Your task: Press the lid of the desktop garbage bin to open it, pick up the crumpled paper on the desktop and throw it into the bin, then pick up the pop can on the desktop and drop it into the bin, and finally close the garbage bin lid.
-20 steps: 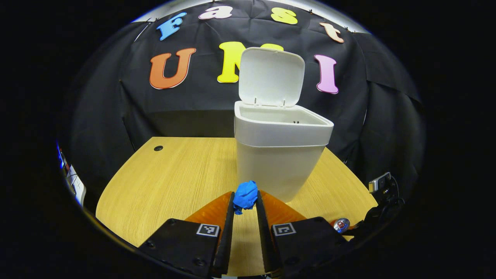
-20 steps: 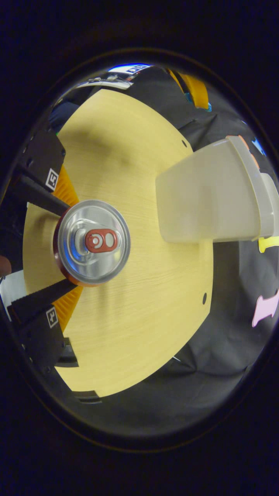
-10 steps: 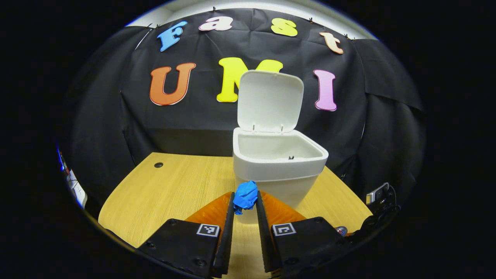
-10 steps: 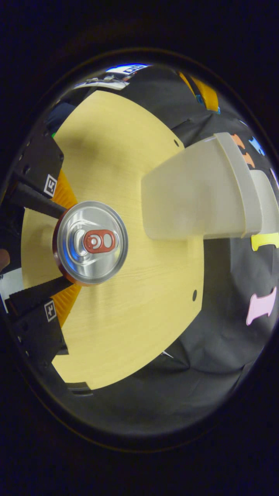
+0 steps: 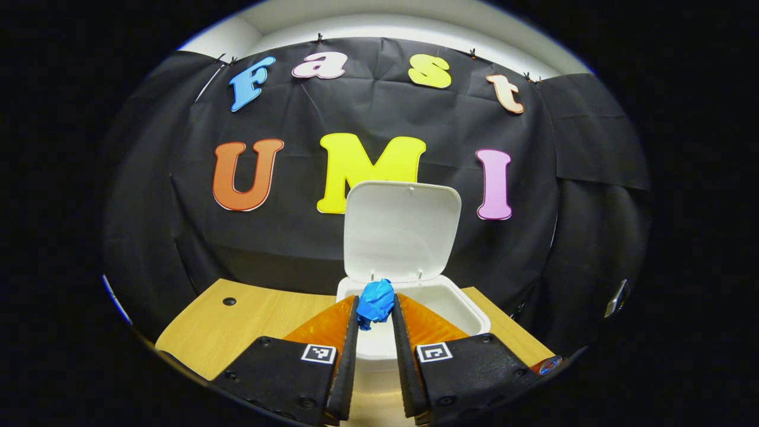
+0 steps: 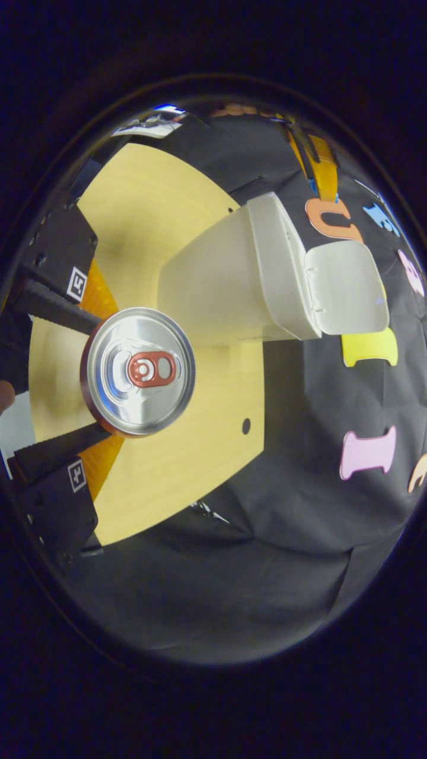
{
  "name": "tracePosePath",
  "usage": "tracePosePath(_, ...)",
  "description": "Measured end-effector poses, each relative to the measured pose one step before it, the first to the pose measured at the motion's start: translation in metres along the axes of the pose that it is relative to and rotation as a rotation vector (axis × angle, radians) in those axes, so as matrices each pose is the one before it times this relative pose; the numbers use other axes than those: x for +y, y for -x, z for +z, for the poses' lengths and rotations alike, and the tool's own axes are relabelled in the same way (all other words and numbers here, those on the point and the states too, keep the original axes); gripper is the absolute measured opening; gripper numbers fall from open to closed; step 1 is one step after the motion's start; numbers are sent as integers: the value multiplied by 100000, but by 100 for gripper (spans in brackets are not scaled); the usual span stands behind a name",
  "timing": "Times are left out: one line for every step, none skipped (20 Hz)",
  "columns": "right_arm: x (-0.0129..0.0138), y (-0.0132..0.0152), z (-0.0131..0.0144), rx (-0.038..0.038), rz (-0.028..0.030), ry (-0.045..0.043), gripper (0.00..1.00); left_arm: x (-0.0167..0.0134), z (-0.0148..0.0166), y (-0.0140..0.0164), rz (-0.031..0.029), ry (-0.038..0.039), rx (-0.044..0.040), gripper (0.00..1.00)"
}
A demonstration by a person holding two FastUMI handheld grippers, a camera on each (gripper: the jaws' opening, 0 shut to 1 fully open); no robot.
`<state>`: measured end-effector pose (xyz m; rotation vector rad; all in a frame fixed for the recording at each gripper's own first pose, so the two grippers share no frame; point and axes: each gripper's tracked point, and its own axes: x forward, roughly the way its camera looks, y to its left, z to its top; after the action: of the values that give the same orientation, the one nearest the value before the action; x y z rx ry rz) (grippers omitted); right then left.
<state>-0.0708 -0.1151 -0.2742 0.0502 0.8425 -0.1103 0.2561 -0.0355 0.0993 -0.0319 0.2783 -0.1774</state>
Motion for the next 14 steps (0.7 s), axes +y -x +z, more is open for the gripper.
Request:
tracePosePath(-474, 748, 927, -1705, -862, -337, 80, -238, 443, -902, -338, 159, -402, 35)
tracePosePath(-465, 590, 875, -1465, -1034, -96, 80, -94, 313, -857, -34, -272, -490, 35)
tracePosePath(-558, 549, 706, -1411, -1088, 574, 80, -90, 166, -834, -85, -1008, -514, 36)
tracePosePath(-411, 423, 534, -705, -538, 259, 80, -56, 29, -825, 127, -1363, 47, 36)
tracePosePath(1, 92, 411, -395, -69, -438, 80, -18, -105, -737, 143, -918, 423, 36)
tracePosePath(-120, 313, 336, -197, -229, -452, 81, 18, -266, -605, -68, 186, 1075, 38)
tracePosePath(-326, 312, 290, -193, -272, -282, 80, -102, -381, -570, -569, 1005, 1366, 38)
tracePosePath(-238, 228, 326, -187, -400, -67, 81, -98, -419, -459, -449, 852, 1237, 40)
tracePosePath(-44, 44, 300, -177, -115, -53, 80, -250, -328, -328, -515, 611, 1280, 41)
tracePosePath(1, -18, 265, 60, 108, -95, 81, -161, -476, -231, -655, 158, 1844, 44)
tracePosePath(38, -6, 172, 243, 206, 77, 80, 76, -401, -155, 34, -487, 1603, 55)
tracePosePath(56, -44, 327, -78, 118, 264, 80, 4, -246, -207, -23, 108, 1053, 52)
tracePosePath(96, -137, 297, -15, 104, 548, 80, -34, -41, 43, -364, 602, 134, 63)
tracePosePath(168, -89, 365, -159, 386, 587, 80, -20, 221, 164, -351, 468, -514, 77)
